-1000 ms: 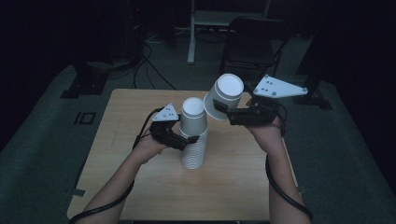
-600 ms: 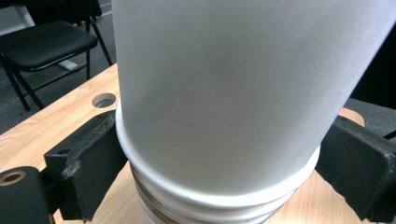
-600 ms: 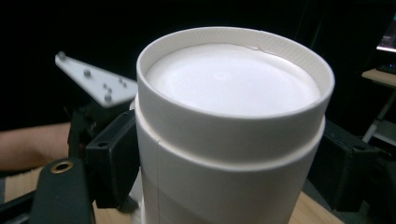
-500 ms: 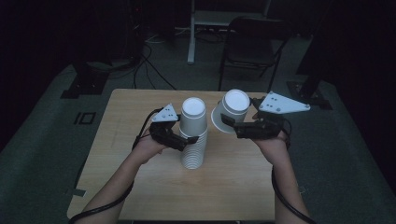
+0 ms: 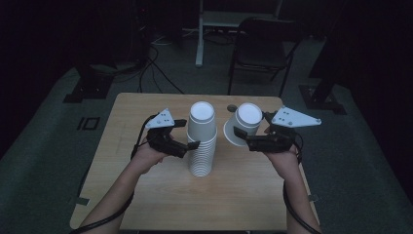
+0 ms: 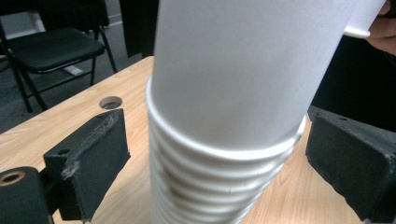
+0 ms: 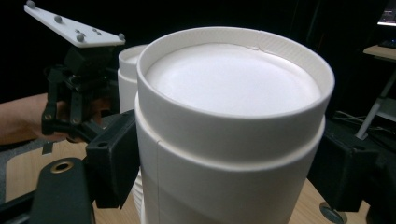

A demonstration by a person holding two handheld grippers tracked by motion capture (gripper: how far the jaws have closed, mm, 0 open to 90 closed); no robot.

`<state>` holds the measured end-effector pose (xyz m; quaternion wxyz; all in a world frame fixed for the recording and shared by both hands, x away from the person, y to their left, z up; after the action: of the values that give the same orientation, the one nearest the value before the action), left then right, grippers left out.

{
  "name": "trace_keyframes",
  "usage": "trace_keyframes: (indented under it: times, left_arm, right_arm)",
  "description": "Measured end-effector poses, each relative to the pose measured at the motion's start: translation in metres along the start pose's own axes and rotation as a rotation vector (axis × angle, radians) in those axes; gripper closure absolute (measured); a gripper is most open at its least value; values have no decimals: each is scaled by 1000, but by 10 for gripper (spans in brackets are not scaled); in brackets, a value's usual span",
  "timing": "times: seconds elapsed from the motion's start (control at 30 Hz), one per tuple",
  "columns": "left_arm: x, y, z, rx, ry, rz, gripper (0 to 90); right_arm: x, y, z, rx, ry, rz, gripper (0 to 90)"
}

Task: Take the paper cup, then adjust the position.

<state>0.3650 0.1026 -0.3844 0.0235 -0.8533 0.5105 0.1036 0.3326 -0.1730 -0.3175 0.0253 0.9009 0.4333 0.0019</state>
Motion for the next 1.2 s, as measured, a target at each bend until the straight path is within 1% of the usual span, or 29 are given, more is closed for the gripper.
trace_keyframes:
  times: [0.07, 0.13, 0.17, 0.2, 0.3, 0.33, 0.47, 0.53, 0.6, 0.63, 0.73, 0.77, 0.87, 0.93, 1.03, 1.2]
  left_arm:
    - [-5, 2, 4, 5, 4, -2, 64]
    - [-8, 4, 8, 8, -5, 0, 64]
    - [-10, 6, 10, 12, -9, -1, 64]
    - [-12, 7, 14, 6, -14, 6, 64]
    - [-17, 8, 21, -1, -15, 4, 64]
    - [-19, 8, 24, -8, -15, 4, 64]
    - [-25, 9, 34, -24, -22, -7, 64]
    - [-29, 12, 36, -33, -17, -2, 64]
    - [-31, 18, 39, -38, -11, 11, 64]
    - [-32, 21, 41, -41, -10, 10, 64]
    - [-33, 28, 47, -51, -9, 24, 64]
    - [-33, 31, 49, -63, -5, 33, 64]
    - [-32, 38, 56, -72, -6, 48, 64]
    - [-31, 44, 62, -71, -10, 61, 64]
    - [-25, 54, 72, -78, -23, 87, 64]
    - [-14, 71, 80, -74, -49, 144, 64]
  right_arm:
    - [-3, 1, 4, 7, 3, 1, 198]
    - [-5, 1, 8, 14, -4, 4, 198]
    - [-6, 2, 11, 10, -11, 4, 198]
    - [-7, 2, 13, 10, -15, 7, 199]
    - [-11, 1, 21, 14, -26, 6, 198]
    - [-11, 1, 21, 14, -26, 6, 198]
    - [-15, 1, 27, 24, -26, 7, 198]
    - [-16, 1, 29, 26, -21, 6, 198]
    - [-17, -1, 29, 27, -21, 2, 199]
    - [-18, -1, 29, 22, -19, 2, 198]
    - [-20, -4, 29, 19, -16, -1, 198]
    - [-21, -5, 29, 18, -15, -3, 199]
    - [-22, -8, 30, 21, -11, -7, 199]
    - [-23, -11, 31, 21, -3, -14, 199]
    - [-24, -17, 34, 22, 1, -24, 198]
    - [-24, -25, 39, 19, -7, -37, 199]
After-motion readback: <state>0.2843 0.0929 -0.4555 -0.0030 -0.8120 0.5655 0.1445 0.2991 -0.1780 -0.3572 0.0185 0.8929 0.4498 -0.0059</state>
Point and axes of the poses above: each handheld gripper's, and its own axes: x roughly forward along the jaws, z roughly out of its underside, y roughly to its right, the point moved 4 cm from there along x, roughly forward along the jaws, and after that the axes turned 11 degrees about y, right-handed, at the moved point
